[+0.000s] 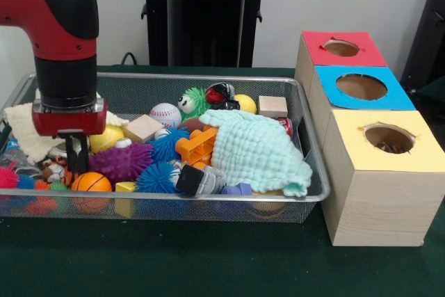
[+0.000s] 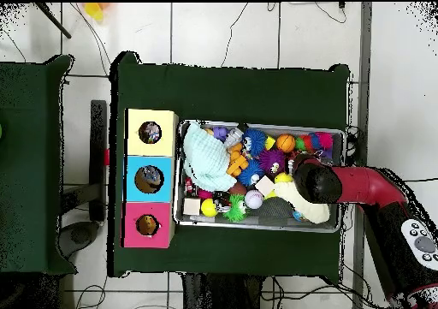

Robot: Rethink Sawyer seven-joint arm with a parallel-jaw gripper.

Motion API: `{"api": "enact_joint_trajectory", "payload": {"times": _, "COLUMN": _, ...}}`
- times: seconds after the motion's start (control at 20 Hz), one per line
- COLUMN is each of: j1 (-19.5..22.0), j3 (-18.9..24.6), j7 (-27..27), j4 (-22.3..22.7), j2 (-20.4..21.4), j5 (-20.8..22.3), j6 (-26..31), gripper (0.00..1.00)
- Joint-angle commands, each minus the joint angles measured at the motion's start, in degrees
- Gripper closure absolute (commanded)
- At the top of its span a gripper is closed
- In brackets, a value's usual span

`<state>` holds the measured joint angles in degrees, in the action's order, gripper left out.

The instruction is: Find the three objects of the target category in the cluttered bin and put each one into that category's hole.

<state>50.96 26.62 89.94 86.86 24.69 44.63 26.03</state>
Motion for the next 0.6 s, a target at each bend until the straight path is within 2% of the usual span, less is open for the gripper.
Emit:
{"api": "enact_joint_trajectory", "payload": {"times": 0.05, "j1": 1.4, "j3": 2.8, "j7": -5.4, "j4": 7.3, "j2": 0.3, "j5": -3.3, "j6": 6.3, "gripper": 1.00}}
{"api": "enact_joint_trajectory", "payload": {"times": 0.4, "j1": 1.9, "j3": 2.6, "j7": -5.2, "j4": 9.3, "j2": 1.6, "j5": -3.6, "j6": 4.8, "gripper": 1.00}}
{"api": "enact_joint_trajectory", "payload": {"times": 0.6, "j1": 1.6, "j3": 2.5, "j7": -5.4, "j4": 8.4, "j2": 0.9, "j5": -3.1, "j6": 4.4, "gripper": 1.00}}
